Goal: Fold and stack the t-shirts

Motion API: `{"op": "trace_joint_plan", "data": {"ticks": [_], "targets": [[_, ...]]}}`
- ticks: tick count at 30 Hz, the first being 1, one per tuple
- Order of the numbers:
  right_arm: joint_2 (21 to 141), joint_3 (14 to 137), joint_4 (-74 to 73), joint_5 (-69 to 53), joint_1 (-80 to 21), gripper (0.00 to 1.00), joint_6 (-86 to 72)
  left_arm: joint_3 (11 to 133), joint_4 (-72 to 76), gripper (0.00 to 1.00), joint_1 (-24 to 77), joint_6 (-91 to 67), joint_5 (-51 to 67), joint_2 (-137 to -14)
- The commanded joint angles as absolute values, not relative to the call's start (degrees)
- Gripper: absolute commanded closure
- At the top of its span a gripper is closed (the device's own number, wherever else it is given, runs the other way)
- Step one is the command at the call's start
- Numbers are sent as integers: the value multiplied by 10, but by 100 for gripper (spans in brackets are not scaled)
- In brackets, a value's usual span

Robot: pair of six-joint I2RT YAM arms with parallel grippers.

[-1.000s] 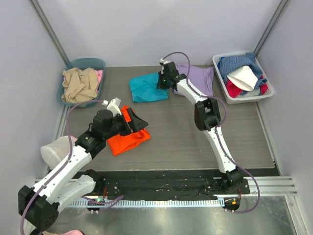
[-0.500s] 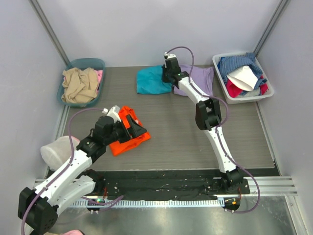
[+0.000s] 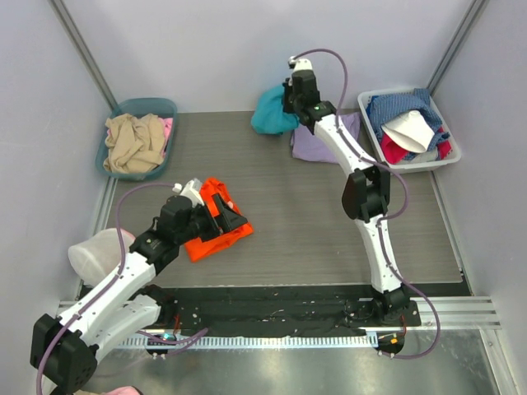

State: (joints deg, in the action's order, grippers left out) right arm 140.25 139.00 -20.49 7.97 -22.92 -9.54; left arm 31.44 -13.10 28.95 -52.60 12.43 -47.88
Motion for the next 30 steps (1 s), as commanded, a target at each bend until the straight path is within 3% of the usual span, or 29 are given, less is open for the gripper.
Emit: {"op": "trace_joint_plan", "data": {"ticks": [1, 10, 30], "targets": [[1327, 1348, -176, 87, -184, 99, -88, 313, -111, 0, 287, -533, 126, -466], [1274, 1223, -166, 48, -106, 99, -87, 309, -107, 0, 287, -537, 129, -469], [1243, 1116, -183, 75, -64, 99, -100, 306, -111, 0, 287, -545, 135, -457]]}}
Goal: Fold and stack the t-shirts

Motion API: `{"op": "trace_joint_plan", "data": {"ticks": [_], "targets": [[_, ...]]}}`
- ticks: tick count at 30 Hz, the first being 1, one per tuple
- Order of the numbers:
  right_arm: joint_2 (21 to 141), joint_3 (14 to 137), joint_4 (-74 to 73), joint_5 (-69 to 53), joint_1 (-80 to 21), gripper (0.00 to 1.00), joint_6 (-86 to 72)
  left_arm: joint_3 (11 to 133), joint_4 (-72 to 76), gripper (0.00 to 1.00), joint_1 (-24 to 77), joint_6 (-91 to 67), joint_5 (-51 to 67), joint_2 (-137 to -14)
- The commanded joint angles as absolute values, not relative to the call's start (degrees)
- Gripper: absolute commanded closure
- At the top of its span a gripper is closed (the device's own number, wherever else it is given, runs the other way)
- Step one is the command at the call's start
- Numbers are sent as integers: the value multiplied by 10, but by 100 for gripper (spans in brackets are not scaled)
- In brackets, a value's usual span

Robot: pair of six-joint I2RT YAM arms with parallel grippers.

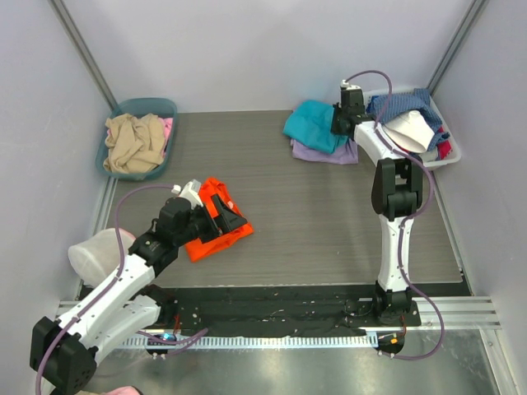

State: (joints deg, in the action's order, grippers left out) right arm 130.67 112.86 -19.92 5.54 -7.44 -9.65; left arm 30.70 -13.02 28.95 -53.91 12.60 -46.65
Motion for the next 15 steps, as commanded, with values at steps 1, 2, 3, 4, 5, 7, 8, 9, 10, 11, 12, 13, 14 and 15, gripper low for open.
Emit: {"op": "trace_joint_plan", "data": {"ticks": [1, 2, 3, 4, 5, 7, 8, 9, 10, 11, 12, 13, 14, 15], "targets": [[1240, 1112, -182, 85, -62, 99, -101, 305, -112, 0, 287, -544, 136, -455], [1239, 1110, -182, 89, -59, 99, -100, 305, -112, 0, 287, -545, 137, -455], [1239, 1109, -185, 92, -55, 99, -101, 305, -112, 0, 287, -544, 137, -454], [1240, 1110, -186, 100, -52, 99, -101, 304, -114, 0, 287, -544, 137, -453], [1240, 1110, -188, 104, -46, 99, -100, 304, -115, 0, 287, -545, 137, -453], [1246, 1115, -193, 108, -40, 99, -100, 303, -116, 0, 287, -544, 136, -450], [1249, 1118, -195, 110, -38, 99, -99, 302, -116, 0, 287, -544, 136, -449], [1254, 1123, -205, 111, -34, 99, -99, 302, -115, 0, 287, -545, 136, -449], [1259, 1135, -210, 113, -32, 99, -100, 301, -114, 0, 287, -545, 136, -450], [1268, 1140, -216, 115, -30, 98, -100, 301, -115, 0, 287, -545, 136, -450], [1273, 1151, -227, 118, -28, 93, -99, 301, -113, 1, 287, -545, 136, -451], [1276, 1155, -232, 121, -28, 71, -99, 301, -113, 0, 287, -545, 137, -452], [1280, 1157, -239, 129, -28, 59, -99, 301, -114, 0, 287, -545, 137, -452], [1279, 1158, -240, 135, -27, 48, -99, 301, -113, 0, 287, -545, 138, -453]]}}
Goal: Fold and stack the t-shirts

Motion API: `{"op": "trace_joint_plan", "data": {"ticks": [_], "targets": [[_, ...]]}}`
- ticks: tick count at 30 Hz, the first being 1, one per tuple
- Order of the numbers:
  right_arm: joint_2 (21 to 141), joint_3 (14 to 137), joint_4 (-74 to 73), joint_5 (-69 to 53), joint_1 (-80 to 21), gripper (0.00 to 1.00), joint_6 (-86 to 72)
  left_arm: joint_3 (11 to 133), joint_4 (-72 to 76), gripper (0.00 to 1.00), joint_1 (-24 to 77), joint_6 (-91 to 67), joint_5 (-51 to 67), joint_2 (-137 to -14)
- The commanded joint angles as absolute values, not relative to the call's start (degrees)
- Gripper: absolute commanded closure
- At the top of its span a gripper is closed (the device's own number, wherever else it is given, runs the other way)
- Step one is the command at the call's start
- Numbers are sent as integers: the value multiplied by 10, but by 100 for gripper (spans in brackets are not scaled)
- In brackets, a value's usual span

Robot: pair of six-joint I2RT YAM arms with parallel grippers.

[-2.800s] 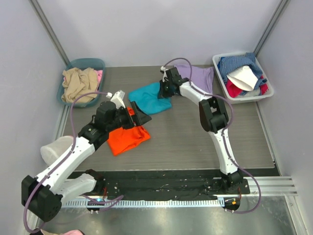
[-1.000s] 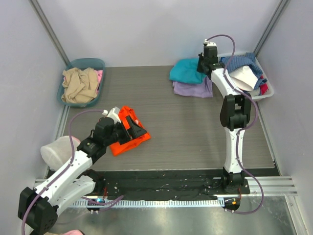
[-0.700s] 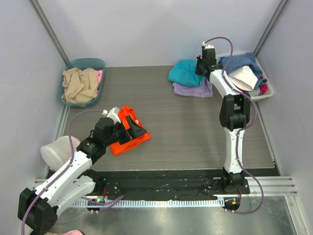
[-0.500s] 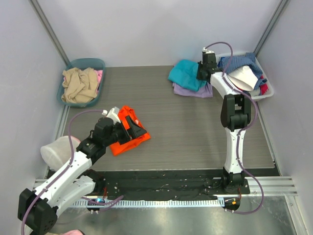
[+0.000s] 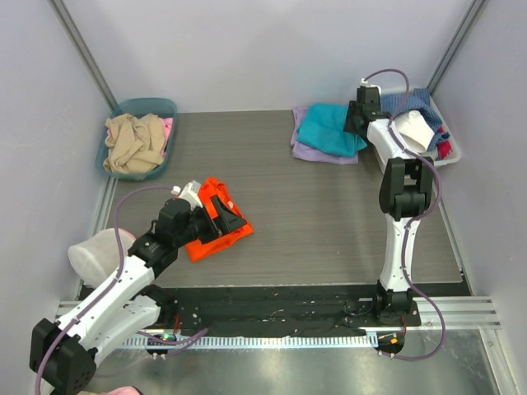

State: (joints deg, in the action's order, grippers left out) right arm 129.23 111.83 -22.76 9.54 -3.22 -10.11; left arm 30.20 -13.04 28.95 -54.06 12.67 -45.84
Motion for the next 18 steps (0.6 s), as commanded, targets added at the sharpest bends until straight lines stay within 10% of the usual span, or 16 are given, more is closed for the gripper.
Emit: {"op": "trace_joint_plan", "data": {"ticks": [1, 18], "targets": [[1276, 1159, -240, 138, -27, 35, -99, 301, -112, 0, 287, -546, 139, -453], [1070, 981, -186, 66, -80, 18, -119, 396, -165, 0, 287, -497, 73, -504]]}}
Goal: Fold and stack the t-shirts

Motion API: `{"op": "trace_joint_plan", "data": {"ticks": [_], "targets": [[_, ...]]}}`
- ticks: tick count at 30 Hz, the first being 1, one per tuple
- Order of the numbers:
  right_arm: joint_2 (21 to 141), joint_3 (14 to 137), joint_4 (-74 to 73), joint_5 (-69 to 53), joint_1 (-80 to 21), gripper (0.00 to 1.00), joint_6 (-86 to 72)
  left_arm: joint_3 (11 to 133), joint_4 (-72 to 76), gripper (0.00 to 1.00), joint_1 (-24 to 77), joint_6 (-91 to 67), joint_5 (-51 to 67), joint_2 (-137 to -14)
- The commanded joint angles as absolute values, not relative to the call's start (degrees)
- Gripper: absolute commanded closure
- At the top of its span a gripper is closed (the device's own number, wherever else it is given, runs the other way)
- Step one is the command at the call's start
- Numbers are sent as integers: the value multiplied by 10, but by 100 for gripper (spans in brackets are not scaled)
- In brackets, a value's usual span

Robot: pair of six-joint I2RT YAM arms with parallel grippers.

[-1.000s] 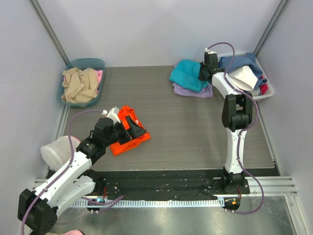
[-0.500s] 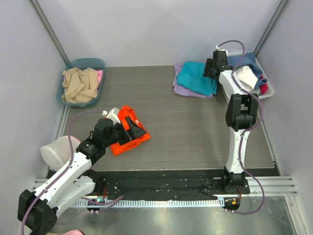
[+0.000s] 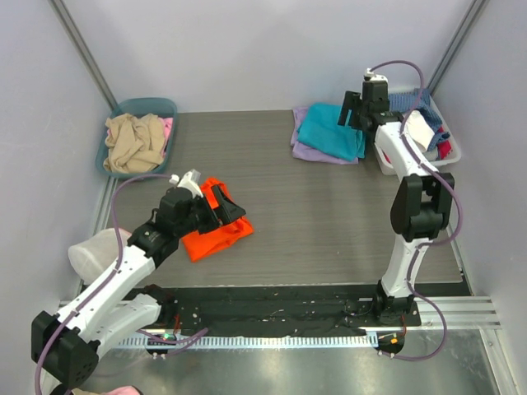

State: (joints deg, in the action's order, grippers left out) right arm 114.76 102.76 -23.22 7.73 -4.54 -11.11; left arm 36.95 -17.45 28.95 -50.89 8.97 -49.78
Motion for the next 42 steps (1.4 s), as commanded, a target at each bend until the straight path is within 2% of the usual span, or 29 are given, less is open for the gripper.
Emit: {"op": "trace_joint_plan", "data": {"ticks": [1, 4, 8, 19, 23, 28, 34, 42], "targets": [[1064, 972, -180, 64, -84, 18, -117, 391, -161, 0, 287, -500, 75, -504], [1067, 970, -163, 44, -96, 18, -107, 375, -150, 0, 287, -510, 80, -495], [1136, 1024, -163, 45, -101, 18, -105, 353, -149, 0, 287, -519, 84, -475], [1403, 1276, -184, 139, -101, 18, -101, 289, -129, 0, 287, -537, 96, -451], [1475, 1367, -221, 122, -101, 18, -78, 278, -114, 0, 287, -540, 96, -454], [1482, 1333, -235, -31, -101, 17, -43, 272, -100, 1, 287, -540, 98, -470], [1466, 1280, -252, -113, -105, 16, -24, 271, -86, 0, 287, -548, 105, -480], [1406, 1230, -229, -60, -117, 14, -25, 267, -100, 0, 287, -550, 102, -458]]}}
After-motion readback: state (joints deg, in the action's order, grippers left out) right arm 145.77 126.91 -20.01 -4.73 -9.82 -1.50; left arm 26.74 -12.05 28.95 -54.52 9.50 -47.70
